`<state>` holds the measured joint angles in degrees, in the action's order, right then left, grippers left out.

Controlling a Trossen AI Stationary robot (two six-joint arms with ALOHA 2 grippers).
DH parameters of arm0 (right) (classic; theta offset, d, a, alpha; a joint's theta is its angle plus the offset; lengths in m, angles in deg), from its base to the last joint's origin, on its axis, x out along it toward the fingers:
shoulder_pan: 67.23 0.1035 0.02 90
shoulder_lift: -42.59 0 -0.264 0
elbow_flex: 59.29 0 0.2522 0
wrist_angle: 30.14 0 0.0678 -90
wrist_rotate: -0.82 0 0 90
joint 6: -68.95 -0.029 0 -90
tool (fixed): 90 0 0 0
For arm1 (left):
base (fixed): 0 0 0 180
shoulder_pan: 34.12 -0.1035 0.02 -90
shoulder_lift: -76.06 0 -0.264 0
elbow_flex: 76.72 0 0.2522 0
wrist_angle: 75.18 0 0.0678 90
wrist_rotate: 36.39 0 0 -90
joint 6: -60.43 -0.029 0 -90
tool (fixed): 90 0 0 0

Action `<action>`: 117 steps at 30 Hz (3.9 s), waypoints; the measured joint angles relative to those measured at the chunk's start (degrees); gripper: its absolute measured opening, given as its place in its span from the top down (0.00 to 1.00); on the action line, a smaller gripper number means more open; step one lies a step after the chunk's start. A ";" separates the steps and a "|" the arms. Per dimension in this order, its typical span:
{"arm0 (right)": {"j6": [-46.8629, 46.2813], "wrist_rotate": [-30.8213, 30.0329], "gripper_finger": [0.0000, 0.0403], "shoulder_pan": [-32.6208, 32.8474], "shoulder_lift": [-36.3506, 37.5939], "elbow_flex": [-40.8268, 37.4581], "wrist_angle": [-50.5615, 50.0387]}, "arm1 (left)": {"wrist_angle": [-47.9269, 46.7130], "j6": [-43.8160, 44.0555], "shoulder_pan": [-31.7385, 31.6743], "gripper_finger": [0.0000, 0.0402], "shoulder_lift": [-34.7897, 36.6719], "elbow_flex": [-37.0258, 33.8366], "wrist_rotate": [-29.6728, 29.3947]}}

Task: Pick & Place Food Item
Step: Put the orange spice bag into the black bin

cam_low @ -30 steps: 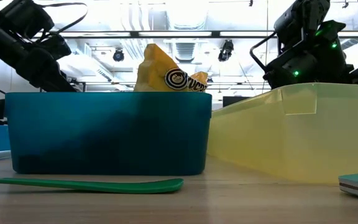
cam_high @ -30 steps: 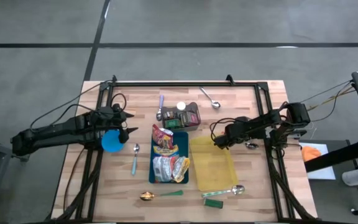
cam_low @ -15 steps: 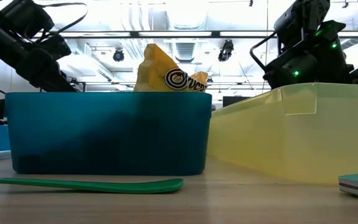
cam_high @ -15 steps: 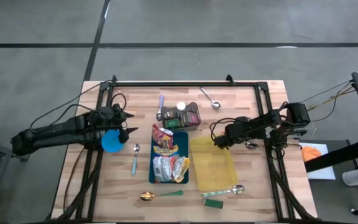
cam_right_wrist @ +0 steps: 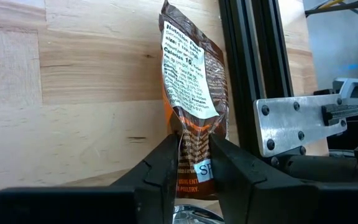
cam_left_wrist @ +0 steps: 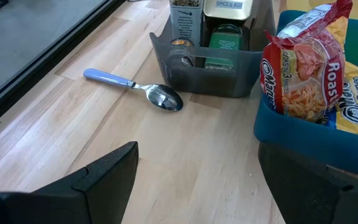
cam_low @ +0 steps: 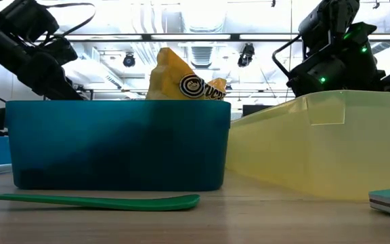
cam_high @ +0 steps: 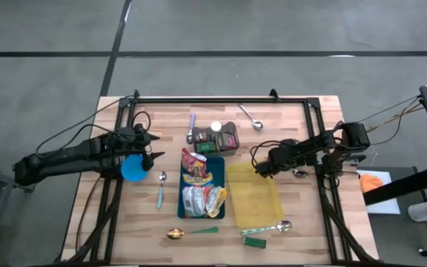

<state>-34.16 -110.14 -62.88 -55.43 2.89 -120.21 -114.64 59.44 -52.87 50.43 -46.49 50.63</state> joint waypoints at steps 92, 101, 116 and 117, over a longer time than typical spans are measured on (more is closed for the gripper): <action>94.15 6.07 0.79 -9.05 -0.20 8.76 85.11 | 0.00 0.01 -0.01 0.16 0.00 0.00 0.00; 93.83 6.63 0.79 -10.41 -0.17 5.91 87.35 | 0.00 0.01 0.01 0.16 0.00 0.00 0.00; 93.66 9.28 0.79 -10.41 -0.17 4.90 89.13 | 0.00 -0.01 0.01 0.16 -0.01 0.00 0.00; 93.68 9.29 0.79 -10.40 -0.17 4.90 89.14 | 0.00 0.01 -0.01 0.16 -0.02 0.00 0.02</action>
<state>59.52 -100.85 -73.28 -55.60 7.79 -31.08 -114.64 59.45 -52.88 50.41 -46.49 50.65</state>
